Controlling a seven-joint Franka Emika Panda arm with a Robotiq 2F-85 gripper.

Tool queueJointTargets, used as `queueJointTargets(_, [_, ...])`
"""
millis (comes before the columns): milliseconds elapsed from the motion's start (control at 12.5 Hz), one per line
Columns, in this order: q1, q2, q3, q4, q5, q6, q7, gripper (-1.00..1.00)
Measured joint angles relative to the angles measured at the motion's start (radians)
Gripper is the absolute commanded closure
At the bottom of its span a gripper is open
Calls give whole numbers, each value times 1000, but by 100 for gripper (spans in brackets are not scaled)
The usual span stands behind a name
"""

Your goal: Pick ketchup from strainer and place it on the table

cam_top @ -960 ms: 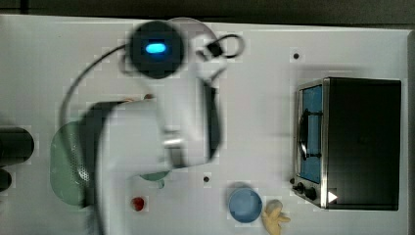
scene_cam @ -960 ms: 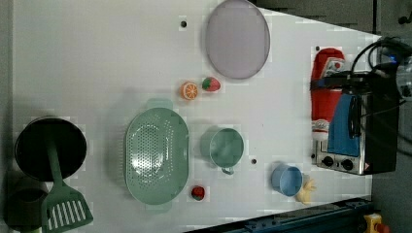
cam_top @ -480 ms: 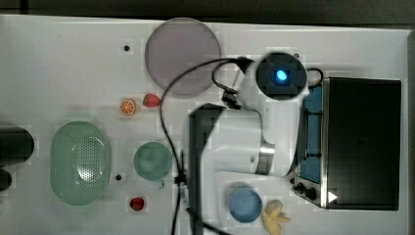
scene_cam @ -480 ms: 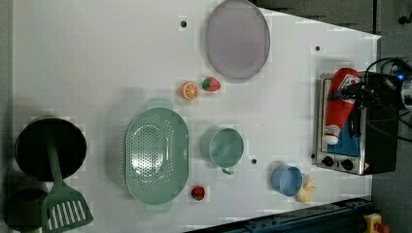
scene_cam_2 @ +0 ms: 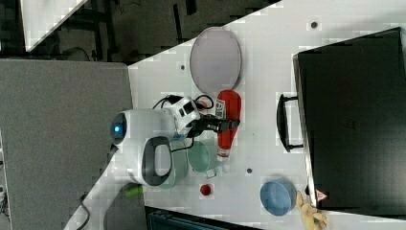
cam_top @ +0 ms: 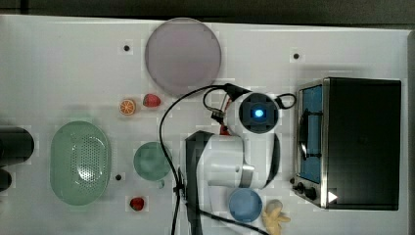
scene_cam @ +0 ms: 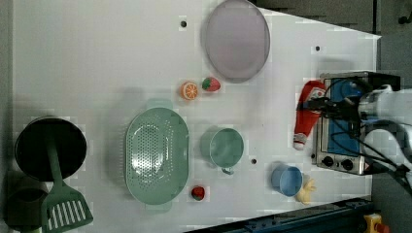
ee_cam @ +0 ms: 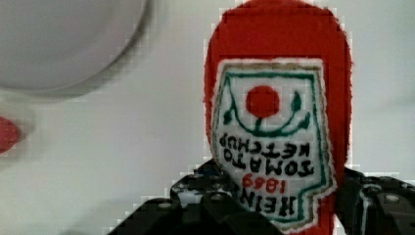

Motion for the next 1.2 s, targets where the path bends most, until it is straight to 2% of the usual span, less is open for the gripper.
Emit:
queueJointTargets(400, [31,167,10,-8,3,89,0,-13])
queueJointTargets(480, [35,192,6,-8,2,83,0,-19])
queueJointTargets(800, [29,248,-5,-20,-1,84,0,-99])
queueJointTargets(1040, [23,216,-4,-27,4,81,0,-100])
queueJointTargets(1200, [26,146,0,-2,2,52,0,-100])
